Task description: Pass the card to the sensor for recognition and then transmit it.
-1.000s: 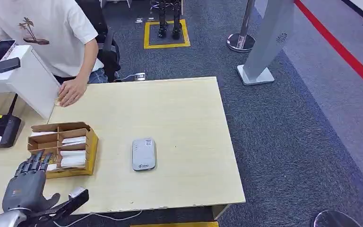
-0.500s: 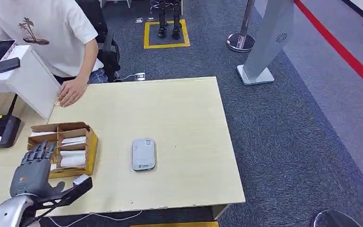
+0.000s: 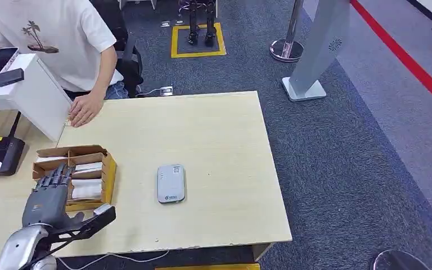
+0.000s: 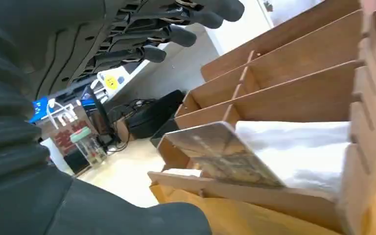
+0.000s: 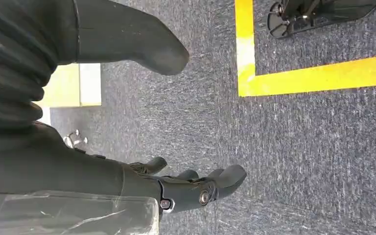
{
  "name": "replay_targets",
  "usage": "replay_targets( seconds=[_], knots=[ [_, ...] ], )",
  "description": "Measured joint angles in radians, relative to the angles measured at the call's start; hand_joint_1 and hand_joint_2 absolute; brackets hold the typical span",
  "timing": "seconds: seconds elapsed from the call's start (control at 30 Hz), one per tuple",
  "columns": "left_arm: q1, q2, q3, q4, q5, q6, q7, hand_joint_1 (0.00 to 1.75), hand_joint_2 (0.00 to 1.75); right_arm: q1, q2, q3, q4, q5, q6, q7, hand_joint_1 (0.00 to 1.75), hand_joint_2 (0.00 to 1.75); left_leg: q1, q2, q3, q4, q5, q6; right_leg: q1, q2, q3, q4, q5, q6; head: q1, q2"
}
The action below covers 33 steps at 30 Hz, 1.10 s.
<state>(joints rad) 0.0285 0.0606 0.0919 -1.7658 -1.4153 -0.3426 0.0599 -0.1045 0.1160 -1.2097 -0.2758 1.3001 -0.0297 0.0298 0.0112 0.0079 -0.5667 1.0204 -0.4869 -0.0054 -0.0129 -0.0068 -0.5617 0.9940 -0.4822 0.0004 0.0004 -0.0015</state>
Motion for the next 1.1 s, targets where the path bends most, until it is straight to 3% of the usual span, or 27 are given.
replay_targets(
  seconds=[0.7, 1.1],
  knots=[
    [-0.033, -0.005, -0.043, 0.053, 0.004, 0.0, 0.02, 0.0, 1.75, 0.0, -0.001, 0.01, 0.0, 0.0, 0.003, 0.0, 0.0, 1.75, 0.0, 0.0, 0.0, 0.0, 0.0, 0.0, 0.0, 0.0, 0.0, 0.0, 0.0, 0.0, 0.0, 0.0],
    [0.065, 0.053, -0.047, -0.026, 0.026, -0.026, 0.041, 0.0, 1.75, 0.002, -0.001, 0.01, 0.0, -0.016, 0.0, 0.011, 0.0, 1.75, 0.0, 0.0, 0.0, 0.0, 0.0, 0.0, 0.0, 0.0, 0.0, 0.0, 0.0, 0.0, 0.0, 0.0]
  ],
)
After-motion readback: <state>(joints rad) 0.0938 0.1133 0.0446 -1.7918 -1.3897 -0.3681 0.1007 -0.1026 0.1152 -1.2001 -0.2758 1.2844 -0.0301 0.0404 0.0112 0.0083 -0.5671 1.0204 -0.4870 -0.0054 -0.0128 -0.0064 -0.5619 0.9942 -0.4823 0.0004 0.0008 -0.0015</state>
